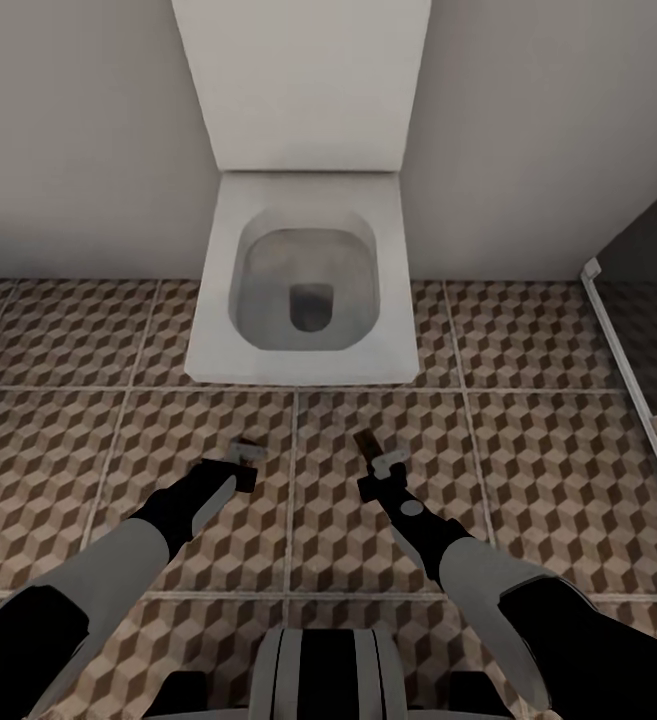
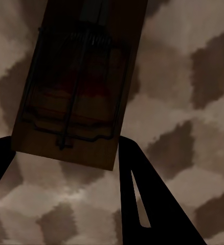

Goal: Take the four mousetraps from the cabinet in the bathroom and place them on the bathroom floor. Make sure all four end up on the same floor surface, and ensure that at least two of them are either under or directly next to the same bathroom sink.

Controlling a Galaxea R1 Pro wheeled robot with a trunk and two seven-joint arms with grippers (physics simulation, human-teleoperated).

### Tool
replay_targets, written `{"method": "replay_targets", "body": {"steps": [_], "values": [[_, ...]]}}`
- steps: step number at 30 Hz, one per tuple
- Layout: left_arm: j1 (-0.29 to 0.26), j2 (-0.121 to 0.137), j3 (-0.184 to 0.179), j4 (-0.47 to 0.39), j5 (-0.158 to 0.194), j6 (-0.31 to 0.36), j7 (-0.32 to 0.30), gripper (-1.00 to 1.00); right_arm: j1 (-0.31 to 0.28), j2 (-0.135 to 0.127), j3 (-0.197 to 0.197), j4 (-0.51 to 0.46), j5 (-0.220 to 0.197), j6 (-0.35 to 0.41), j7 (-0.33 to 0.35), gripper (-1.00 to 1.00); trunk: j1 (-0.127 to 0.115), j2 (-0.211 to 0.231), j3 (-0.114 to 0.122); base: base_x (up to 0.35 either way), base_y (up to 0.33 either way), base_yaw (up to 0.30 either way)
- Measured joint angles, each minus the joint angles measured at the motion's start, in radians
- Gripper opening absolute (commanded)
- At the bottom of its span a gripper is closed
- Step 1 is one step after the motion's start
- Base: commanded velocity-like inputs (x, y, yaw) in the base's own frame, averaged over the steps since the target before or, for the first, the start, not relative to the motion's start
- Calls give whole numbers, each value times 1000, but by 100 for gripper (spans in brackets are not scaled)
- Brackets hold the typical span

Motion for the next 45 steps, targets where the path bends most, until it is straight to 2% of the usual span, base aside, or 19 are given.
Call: {"method": "replay_targets", "body": {"steps": [8, 9, 45], "values": [[0, 0, 0, 1, 0, -1, 0, -100, 0, 0, 0, 0, 0, 0, 0, -100, 0, 0, -6, 0, 0, 0], [0, 0, 0, 1, 0, -1, 0, 100, 0, 0, 0, 0, 0, 0, 0, -100, 0, 0, -6, 0, 0, 0], [12, 0, 0, 1, -3, 0, 0, 100, 0, -1, 0, 0, 0, 0, 0, -100, 0, 0, -6, 21, 13, 0]]}}
